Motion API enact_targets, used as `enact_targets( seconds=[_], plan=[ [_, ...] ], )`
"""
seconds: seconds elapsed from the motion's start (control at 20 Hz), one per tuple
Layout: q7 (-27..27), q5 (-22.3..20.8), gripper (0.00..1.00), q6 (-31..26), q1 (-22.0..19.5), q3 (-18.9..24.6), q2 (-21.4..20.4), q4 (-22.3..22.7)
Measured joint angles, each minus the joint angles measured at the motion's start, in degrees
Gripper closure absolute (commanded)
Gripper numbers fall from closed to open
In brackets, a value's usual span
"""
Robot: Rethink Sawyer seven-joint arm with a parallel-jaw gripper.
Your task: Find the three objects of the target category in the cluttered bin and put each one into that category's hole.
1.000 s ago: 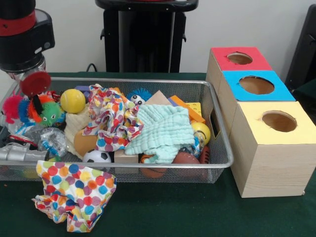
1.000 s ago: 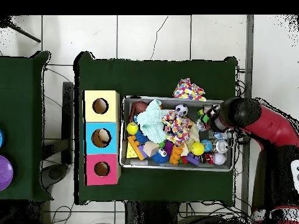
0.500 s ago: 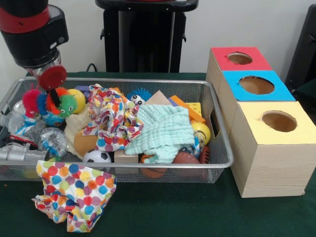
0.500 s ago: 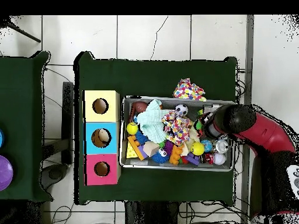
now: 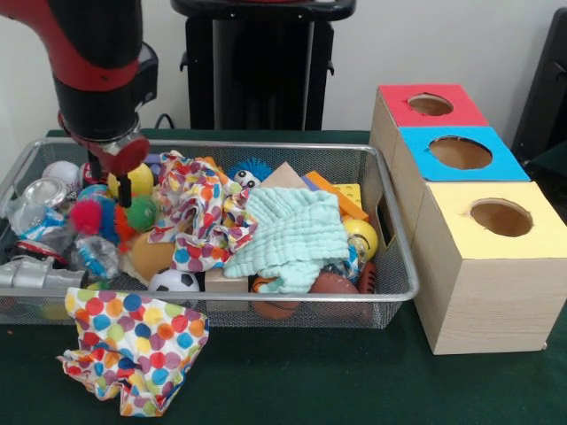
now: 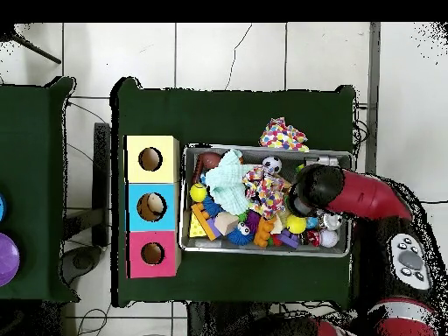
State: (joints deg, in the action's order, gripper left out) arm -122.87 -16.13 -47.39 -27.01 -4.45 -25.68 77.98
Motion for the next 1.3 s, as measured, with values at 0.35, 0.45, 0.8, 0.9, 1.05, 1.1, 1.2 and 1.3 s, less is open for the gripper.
enact_targets(
  seconds=[0.35,0.45,0.8,0.9,1.05,1.1,1.2,1.3],
  plan=[
    [0.0,-3.7,0.00,7.4,4.9,-4.9,1.6,-0.4],
    [0.0,-3.6,0.00,8.3,5.4,-5.7,1.6,-0.4],
    [0.0,1.9,0.00,5.2,4.3,-5.4,-1.7,0.9],
    [0.0,3.8,0.00,2.8,3.5,-5.0,-2.9,1.2],
    [0.0,7.4,0.00,-3.4,2.0,-4.1,-5.1,1.7],
    [0.0,8.0,0.00,-4.6,1.7,-4.0,-5.5,1.8],
    [0.0,9.1,0.00,-6.9,1.4,-3.9,-6.1,1.8],
    [0.0,10.4,0.00,-8.5,1.2,-3.8,-6.6,2.0]
  ],
)
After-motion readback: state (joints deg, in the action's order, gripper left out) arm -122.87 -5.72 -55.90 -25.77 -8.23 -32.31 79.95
